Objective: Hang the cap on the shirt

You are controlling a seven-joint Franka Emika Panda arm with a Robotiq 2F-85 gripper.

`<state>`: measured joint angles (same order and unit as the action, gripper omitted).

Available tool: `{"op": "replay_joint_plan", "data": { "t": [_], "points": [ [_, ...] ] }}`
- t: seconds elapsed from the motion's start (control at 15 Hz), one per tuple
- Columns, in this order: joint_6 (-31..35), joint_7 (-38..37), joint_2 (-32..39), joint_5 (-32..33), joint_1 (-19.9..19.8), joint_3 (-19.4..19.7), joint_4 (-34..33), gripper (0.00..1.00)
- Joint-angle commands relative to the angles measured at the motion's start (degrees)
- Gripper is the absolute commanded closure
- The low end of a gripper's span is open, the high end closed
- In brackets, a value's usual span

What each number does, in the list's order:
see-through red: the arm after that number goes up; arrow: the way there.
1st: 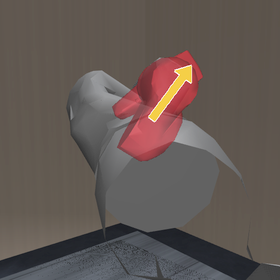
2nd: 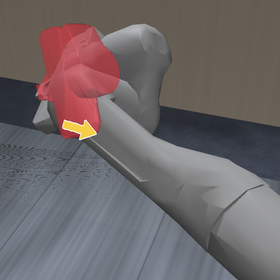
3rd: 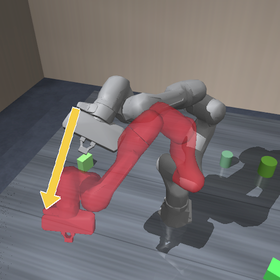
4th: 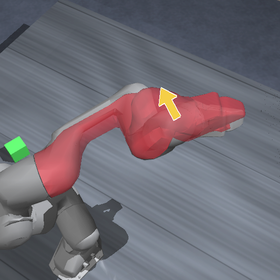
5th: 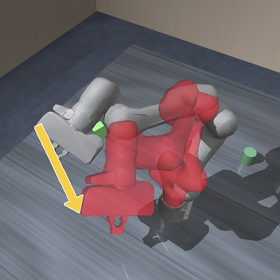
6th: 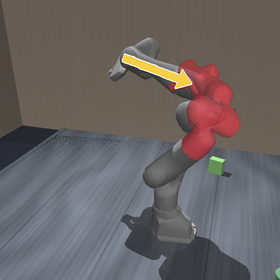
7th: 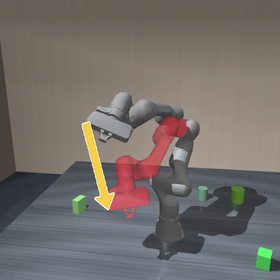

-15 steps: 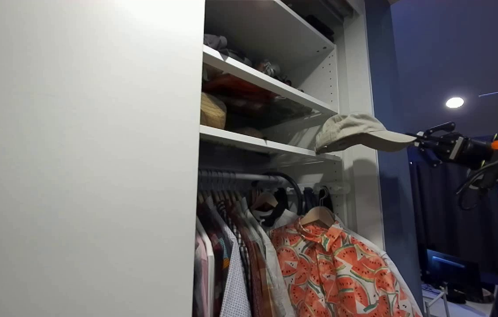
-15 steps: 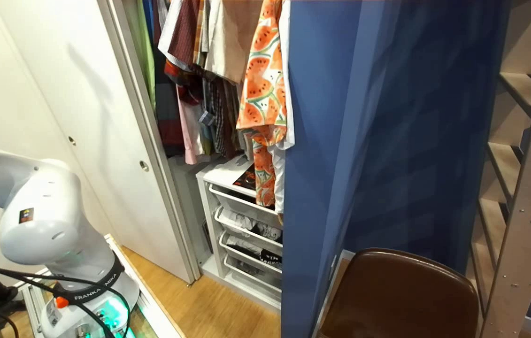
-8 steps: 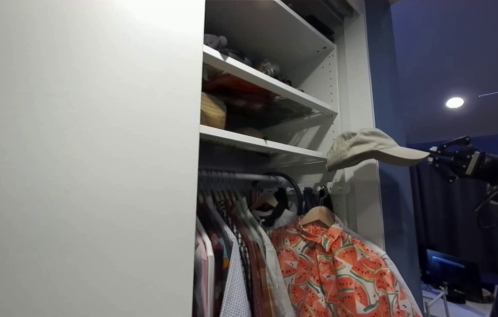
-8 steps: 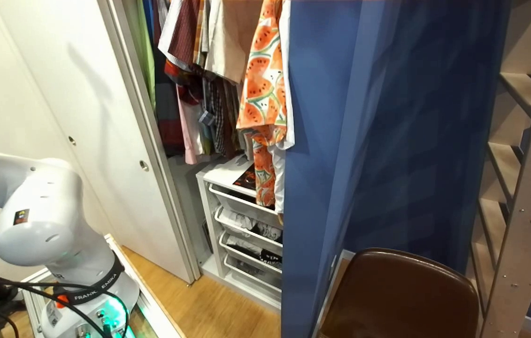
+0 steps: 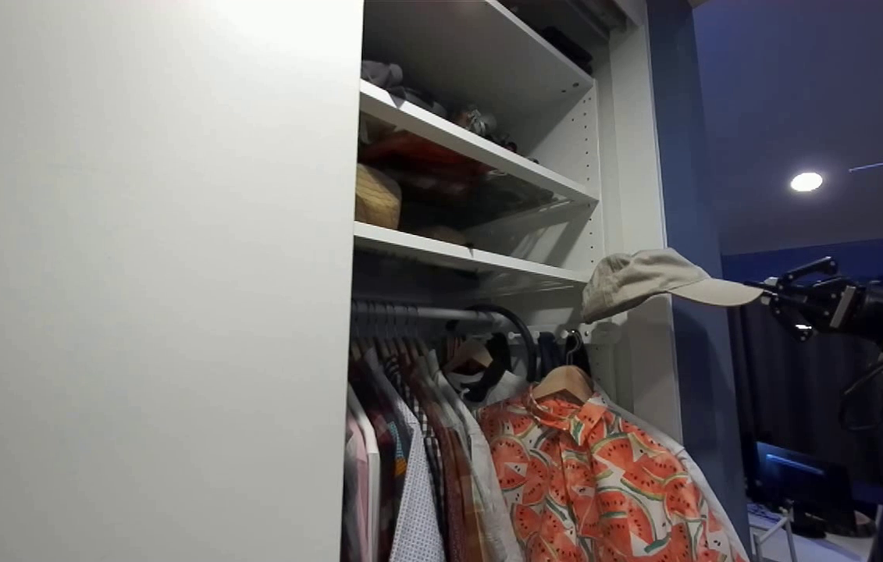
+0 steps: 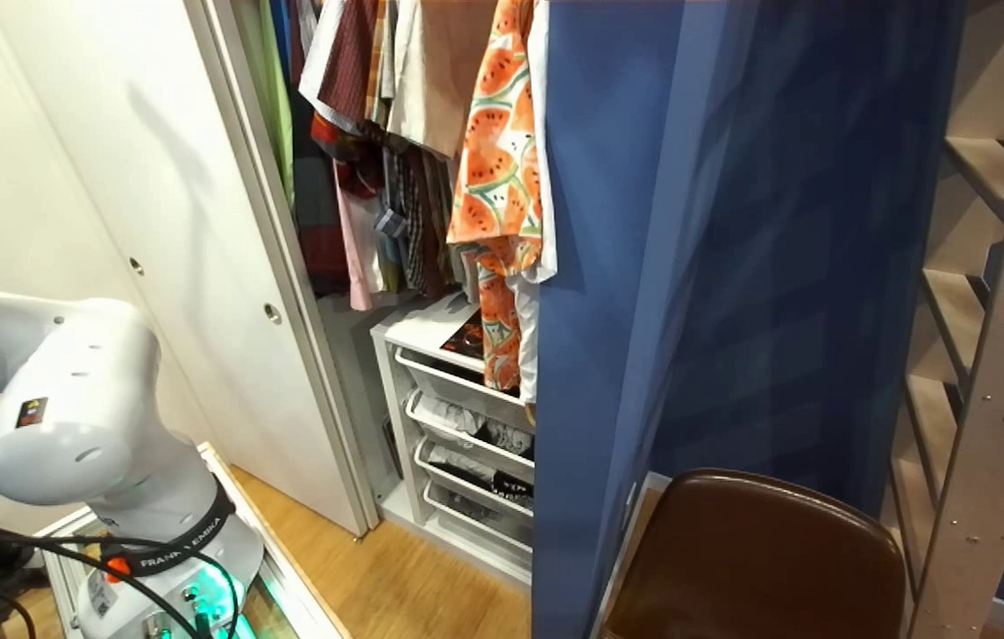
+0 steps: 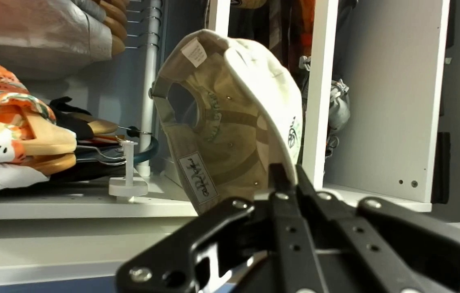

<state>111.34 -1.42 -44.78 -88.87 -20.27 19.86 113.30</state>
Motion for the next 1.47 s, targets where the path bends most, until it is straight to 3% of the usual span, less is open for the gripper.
{"op": "replay_joint_plan", "data": {
  "t": [0.0,0.47,0.8,1.4],
  "points": [
    [5.1,5.13,-3.53,-1.7,-0.98,-2.11,4.09,0.99],
    [12.85,13.21,-4.3,-4.29,0.39,-5.6,6.74,0.99],
    [15.19,18.15,-4.53,-2.04,0.16,-7.01,8.06,0.99],
    [14.04,20.28,-5.33,10.67,-1.17,-5.36,9.7,0.99]
  ]
}}
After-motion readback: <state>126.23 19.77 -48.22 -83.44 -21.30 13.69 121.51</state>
